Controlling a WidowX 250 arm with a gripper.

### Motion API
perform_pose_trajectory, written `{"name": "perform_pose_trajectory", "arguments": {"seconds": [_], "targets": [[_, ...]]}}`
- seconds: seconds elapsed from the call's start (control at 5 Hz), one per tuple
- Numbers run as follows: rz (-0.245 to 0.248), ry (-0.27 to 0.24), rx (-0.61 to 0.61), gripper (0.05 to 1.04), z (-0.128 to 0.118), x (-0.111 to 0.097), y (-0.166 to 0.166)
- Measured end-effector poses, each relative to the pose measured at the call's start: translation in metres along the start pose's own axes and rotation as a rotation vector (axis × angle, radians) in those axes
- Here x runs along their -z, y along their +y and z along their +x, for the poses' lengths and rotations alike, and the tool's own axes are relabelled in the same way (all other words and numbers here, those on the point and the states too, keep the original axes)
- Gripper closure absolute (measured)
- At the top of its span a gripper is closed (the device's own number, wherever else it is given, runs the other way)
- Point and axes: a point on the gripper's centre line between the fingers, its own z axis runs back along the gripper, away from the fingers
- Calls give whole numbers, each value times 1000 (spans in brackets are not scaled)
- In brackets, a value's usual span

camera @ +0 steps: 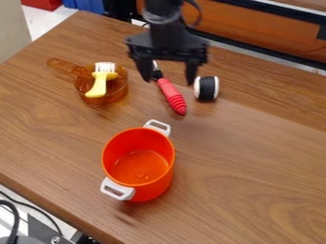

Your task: Take the yellow brush from the top of the table to the orange basket

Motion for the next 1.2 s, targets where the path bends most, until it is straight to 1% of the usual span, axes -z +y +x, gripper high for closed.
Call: {"name": "perform_pose_trajectory", "arguments": {"seconds": [0.2,0.4,0.6,0.8,1.0,1.2], "targets": [[55,7,12,84,5,0,41],[96,11,-3,84,16,-3,78],[150,42,-10,84,21,9,106],[166,100,-7,113,29,21,123],[154,80,8,261,30,28,124],[120,87,-2,87,29,33,119]]}}
